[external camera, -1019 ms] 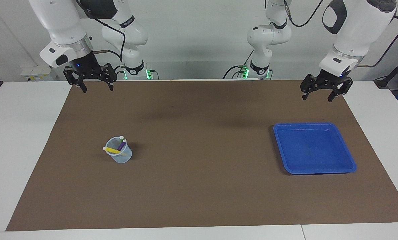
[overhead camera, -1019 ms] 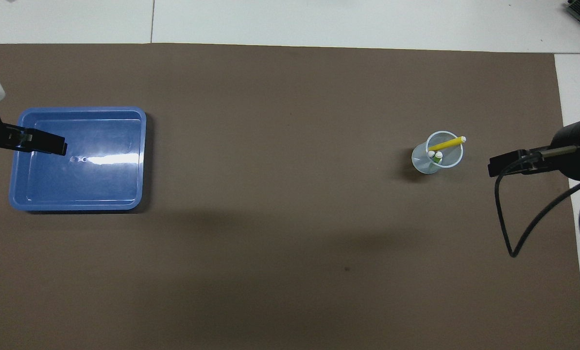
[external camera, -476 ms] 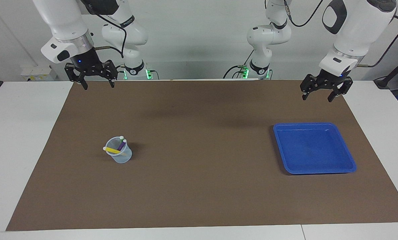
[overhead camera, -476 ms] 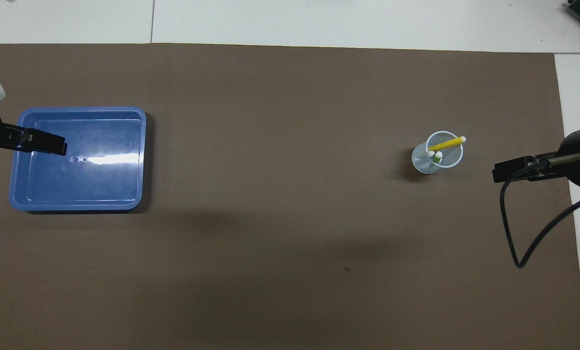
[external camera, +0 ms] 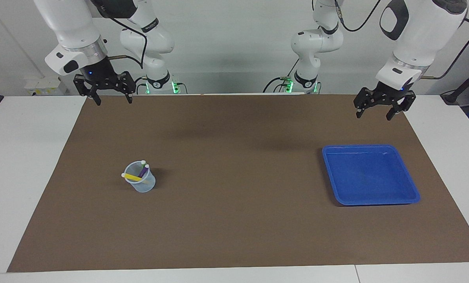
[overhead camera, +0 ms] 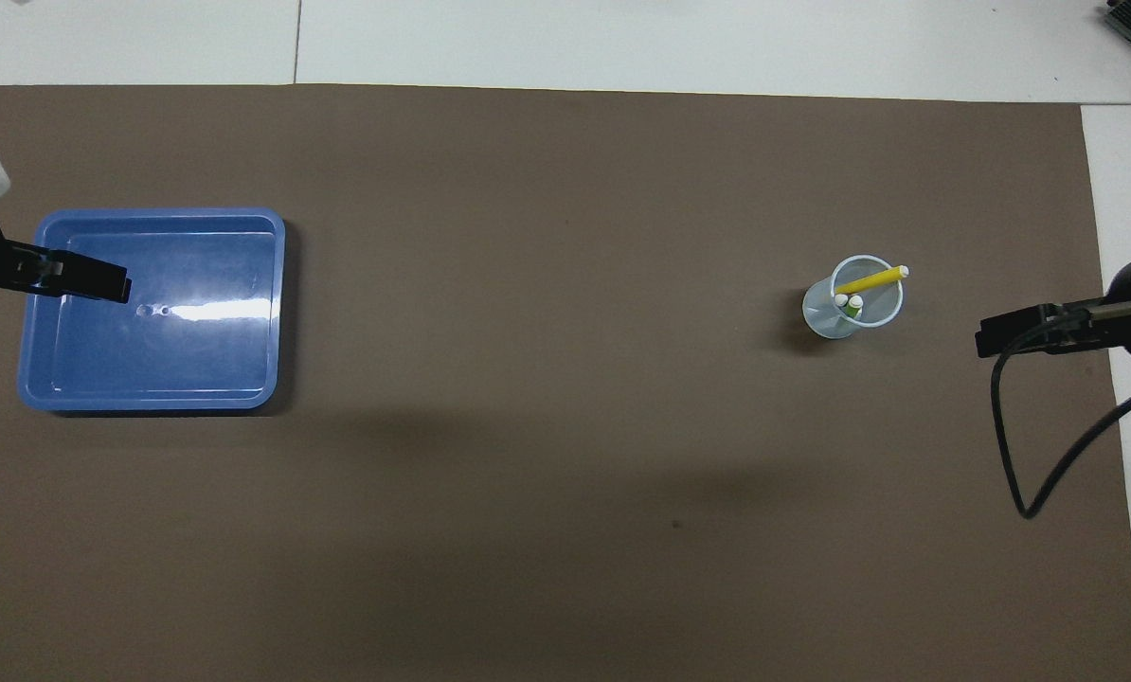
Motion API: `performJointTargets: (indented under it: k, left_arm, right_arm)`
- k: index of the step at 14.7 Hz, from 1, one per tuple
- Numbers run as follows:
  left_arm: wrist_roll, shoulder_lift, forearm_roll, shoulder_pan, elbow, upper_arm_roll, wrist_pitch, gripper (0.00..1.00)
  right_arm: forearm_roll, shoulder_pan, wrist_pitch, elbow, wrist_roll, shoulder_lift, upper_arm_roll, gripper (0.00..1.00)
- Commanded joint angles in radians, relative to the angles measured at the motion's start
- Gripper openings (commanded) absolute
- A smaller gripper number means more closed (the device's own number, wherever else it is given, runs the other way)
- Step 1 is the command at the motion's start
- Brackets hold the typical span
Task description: Transfer and insert pens with both arms
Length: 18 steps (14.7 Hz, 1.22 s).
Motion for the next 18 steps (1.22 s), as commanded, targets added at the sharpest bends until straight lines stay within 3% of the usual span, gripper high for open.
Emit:
performJointTargets:
  k: [1,18]
  left_arm:
    - [0.001,-0.022,0.017,-0.008,-0.018,0.003,-0.004,1.0]
    - [0.002,-0.022,0.017,-0.006,-0.018,0.005,-0.01,1.0]
  right_arm:
    - [0.02,-0.007,0.007,-0.031,-0.01,-0.03,0.008,1.0]
    - [0.02,-0.002,0.036,-0.044,-0.013,-0.032,0.008,1.0]
